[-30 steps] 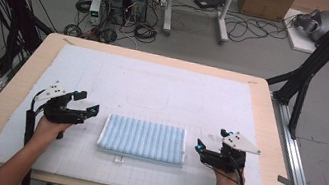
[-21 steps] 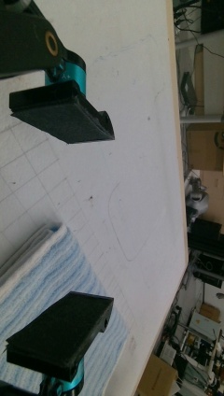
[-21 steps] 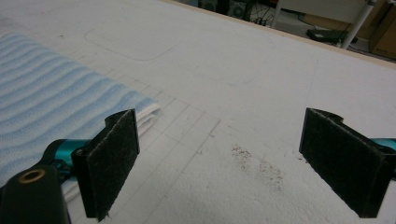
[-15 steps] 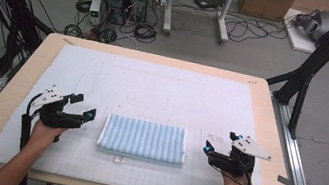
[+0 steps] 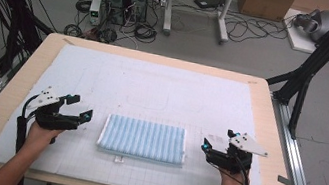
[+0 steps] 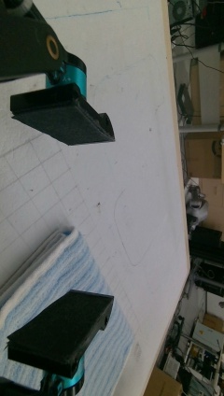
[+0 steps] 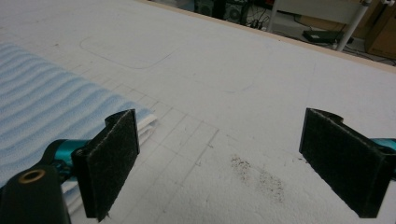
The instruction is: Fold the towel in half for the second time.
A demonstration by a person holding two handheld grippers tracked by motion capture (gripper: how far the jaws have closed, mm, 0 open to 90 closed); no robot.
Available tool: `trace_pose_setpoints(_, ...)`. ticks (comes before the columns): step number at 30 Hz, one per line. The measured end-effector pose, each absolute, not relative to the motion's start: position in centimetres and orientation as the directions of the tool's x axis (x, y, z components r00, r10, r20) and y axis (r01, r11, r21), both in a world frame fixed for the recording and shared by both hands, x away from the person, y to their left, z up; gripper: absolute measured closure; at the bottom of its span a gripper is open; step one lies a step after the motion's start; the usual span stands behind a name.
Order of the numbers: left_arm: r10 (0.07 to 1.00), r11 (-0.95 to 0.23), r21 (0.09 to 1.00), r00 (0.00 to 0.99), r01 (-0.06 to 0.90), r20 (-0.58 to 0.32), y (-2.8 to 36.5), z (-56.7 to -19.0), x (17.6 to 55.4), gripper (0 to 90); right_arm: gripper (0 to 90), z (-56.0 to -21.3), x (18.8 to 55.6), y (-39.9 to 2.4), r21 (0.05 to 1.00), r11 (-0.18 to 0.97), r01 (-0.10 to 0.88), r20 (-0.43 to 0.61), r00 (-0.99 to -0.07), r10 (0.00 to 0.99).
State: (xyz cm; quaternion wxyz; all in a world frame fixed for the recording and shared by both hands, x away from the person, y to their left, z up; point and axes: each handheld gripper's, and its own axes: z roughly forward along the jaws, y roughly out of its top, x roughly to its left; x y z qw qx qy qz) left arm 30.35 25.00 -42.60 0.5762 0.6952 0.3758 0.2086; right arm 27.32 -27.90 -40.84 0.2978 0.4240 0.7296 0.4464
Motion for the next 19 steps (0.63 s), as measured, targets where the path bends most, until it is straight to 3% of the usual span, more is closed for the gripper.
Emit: trace_pose_setpoints(19, 0.767, -0.043, 0.957, 0.624, 0.286, -0.152, 25.00, -42.64, 30.89, 19.3, 11.4, -40.86, 27.00, -28.48, 0.907, 0.231, 0.352, -0.050, -0.456, 0.889)
